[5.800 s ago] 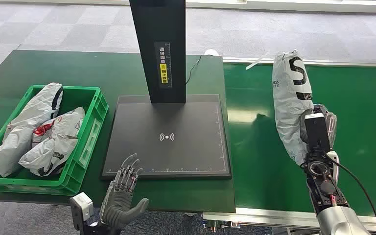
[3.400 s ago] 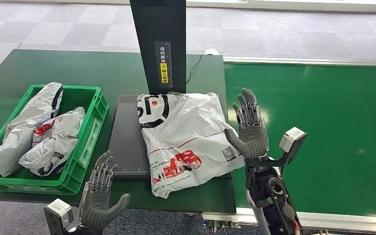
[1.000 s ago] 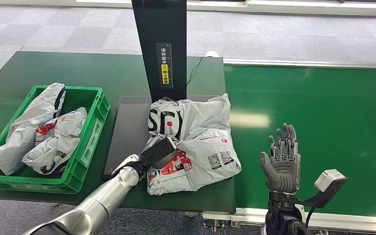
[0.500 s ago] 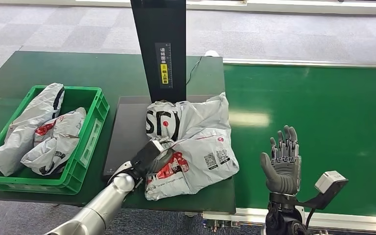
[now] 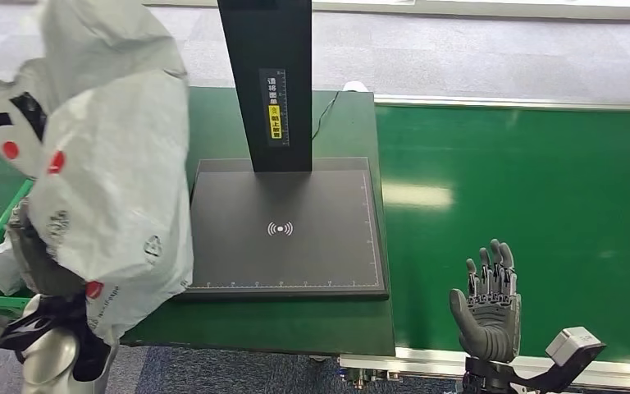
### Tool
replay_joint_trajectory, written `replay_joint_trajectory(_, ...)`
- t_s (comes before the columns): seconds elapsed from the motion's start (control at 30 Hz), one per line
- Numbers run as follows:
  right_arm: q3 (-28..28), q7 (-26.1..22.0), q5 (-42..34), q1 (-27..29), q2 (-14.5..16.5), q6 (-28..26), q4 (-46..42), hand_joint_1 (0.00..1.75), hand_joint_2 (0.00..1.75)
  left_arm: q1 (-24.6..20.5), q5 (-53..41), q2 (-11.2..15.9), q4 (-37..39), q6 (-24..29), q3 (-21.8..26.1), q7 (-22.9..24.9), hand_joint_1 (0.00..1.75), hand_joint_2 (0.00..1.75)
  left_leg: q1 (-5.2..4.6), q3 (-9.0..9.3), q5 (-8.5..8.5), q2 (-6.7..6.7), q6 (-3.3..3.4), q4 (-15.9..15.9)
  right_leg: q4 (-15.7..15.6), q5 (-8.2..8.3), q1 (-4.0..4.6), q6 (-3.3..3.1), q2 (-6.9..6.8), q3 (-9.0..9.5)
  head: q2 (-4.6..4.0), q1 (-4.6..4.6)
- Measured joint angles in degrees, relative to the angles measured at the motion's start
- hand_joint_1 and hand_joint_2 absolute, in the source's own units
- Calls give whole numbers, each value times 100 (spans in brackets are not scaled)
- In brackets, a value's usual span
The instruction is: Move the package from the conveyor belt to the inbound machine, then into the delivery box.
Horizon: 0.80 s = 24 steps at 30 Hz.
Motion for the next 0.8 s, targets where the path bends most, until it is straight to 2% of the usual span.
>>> replay_joint_trajectory(0.17, -53, -22, -27, 14, 23, 48, -2, 0, 175, -4, 179, 43, -601, 213, 553, -27, 175, 175, 0, 8, 2, 2, 1, 0, 0, 1, 0, 0, 0, 8, 0, 0)
replay_joint_trajectory(0.33, -68, -27, -29, 17, 33, 64, -2, 0, 175, -150, 167, 248, -804, 394, 954, 108, 175, 175, 0, 10, 2, 3, 0, 0, 1, 2, 1, 0, 1, 7, 0, -1)
replay_joint_trajectory(0.8, -80, -32, -29, 17, 42, 98, -2, 0, 175, -207, 166, 365, -886, 421, 1171, 133, 175, 175, 0, 9, 2, 3, 0, 0, 1, 1, 0, 0, 1, 7, 0, 0)
